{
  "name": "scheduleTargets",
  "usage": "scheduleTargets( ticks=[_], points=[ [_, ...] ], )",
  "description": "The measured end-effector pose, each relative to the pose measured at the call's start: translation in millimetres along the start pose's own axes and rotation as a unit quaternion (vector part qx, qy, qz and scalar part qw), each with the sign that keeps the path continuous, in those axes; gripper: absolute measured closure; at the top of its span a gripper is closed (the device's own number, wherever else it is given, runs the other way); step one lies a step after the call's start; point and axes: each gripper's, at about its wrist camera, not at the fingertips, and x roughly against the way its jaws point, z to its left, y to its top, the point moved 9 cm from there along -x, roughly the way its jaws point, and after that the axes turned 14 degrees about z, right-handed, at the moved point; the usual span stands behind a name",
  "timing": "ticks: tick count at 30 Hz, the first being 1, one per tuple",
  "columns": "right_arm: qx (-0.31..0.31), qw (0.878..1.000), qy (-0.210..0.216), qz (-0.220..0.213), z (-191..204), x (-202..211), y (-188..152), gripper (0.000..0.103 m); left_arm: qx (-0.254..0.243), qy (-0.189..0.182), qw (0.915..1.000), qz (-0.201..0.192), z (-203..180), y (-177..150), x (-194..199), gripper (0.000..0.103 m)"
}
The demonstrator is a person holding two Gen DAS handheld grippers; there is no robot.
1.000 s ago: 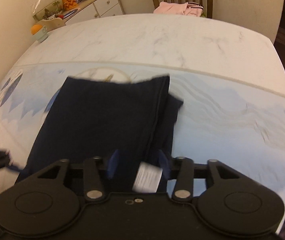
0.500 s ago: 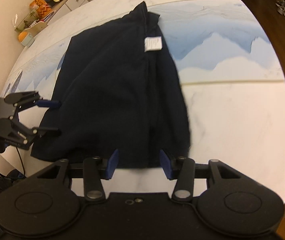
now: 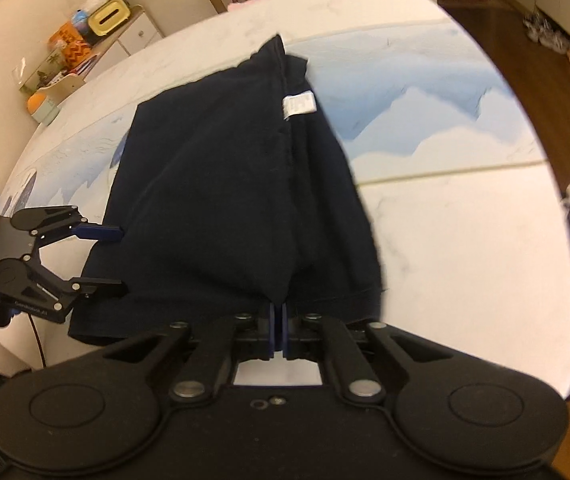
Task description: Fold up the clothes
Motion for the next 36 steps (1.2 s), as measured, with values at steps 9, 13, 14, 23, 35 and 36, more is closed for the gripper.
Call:
scheduleTargets(
  ticks=[9,13,14,23,35,36],
  points=[
    [0.031,0.997,-0.040,0.059,-3,-22,3,0.000,-0.040,0.001,0.9991,0.013,-15,-9,8,0.028],
    [0.097,0.993,-0.055,0.043,25,0,11,0.000,-0.057,-0.009,0.9982,0.015,-23,-17,15,0.028],
    [0.114,0.992,-0.054,0.031,35,1,16,0.000,-0.057,-0.010,0.9982,0.015,-24,-18,14,0.027],
    [0.200,0.975,-0.094,-0.027,89,-50,83,0.000,-0.063,-0.019,0.9976,0.021,-29,-24,10,0.027],
    [0.184,0.975,-0.119,0.020,54,-58,56,0.000,-0.055,-0.035,0.9977,0.018,-26,-27,11,0.027],
    [0.197,0.973,-0.123,0.015,67,-56,55,0.000,-0.051,-0.040,0.9978,0.014,-24,-28,17,0.027]
  ],
)
